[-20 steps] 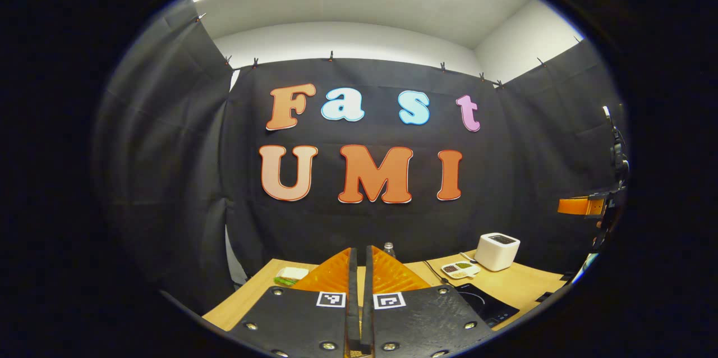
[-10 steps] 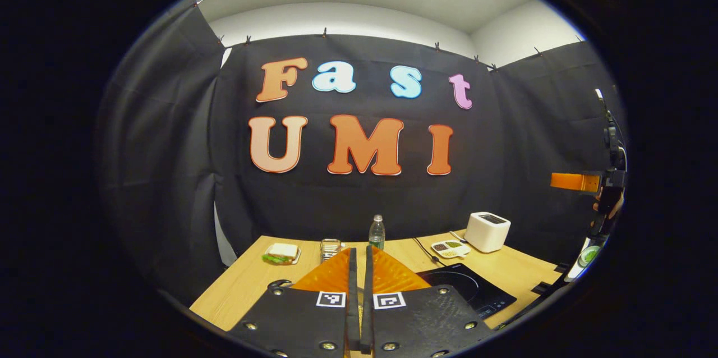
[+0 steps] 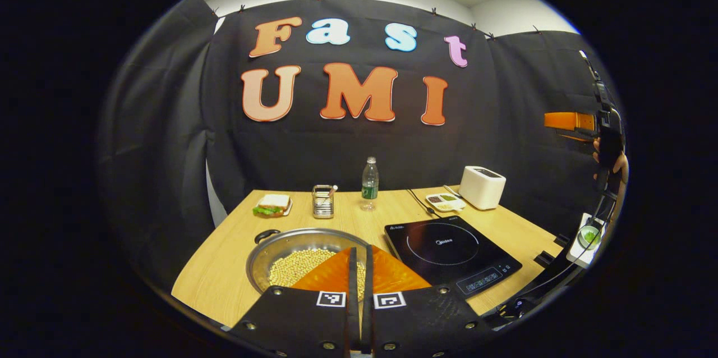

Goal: First push the handle of the pot to place it horizontally, then grasp the pot with both hands and set it on the induction cooktop.

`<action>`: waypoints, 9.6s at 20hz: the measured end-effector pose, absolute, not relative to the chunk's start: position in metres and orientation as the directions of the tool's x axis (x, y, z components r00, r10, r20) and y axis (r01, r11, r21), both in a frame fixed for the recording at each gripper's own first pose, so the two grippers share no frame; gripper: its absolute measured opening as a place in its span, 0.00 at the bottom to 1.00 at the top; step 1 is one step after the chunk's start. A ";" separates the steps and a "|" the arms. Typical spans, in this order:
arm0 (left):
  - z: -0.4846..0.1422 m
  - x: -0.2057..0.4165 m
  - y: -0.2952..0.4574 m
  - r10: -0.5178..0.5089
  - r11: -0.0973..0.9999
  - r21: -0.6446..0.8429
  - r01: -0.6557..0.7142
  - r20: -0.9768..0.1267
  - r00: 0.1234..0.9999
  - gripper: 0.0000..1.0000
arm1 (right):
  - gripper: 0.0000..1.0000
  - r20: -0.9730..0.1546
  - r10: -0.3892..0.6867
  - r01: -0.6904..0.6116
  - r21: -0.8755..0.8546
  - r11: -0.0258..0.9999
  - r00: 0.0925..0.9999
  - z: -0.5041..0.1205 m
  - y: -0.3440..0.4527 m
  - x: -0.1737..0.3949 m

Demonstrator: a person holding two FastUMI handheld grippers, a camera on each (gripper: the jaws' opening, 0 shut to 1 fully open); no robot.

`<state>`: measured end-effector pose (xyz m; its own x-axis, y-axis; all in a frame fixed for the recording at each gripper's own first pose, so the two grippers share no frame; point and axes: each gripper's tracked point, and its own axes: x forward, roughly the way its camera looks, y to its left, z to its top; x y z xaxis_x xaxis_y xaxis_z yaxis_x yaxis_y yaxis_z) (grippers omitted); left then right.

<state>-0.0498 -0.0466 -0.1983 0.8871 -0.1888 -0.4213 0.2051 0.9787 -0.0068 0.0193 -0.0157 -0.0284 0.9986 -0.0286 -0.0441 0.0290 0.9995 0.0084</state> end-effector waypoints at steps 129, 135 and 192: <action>-0.349 0.087 0.173 -0.017 1.000 -0.020 0.005 -0.651 0.759 0.67 | 0.96 -0.685 0.179 -0.191 0.060 0.980 0.706 -0.335 0.267 0.135; -0.371 0.095 0.180 -0.028 0.999 -0.030 0.011 -0.680 0.732 0.67 | 0.96 -0.747 0.140 -0.132 0.070 0.989 0.650 -0.370 0.259 0.147; -0.345 0.095 -0.128 -0.165 0.972 -0.003 0.236 -0.724 0.670 0.47 | 0.52 -0.779 -0.046 0.166 0.075 0.983 0.626 -0.373 0.174 0.143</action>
<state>0.0946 -0.1281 -0.3451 0.6701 -0.1646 -0.7238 0.2356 0.9719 -0.0029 0.1434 0.1741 -0.3734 0.6257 -0.0462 -0.7787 0.1655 0.9834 0.0746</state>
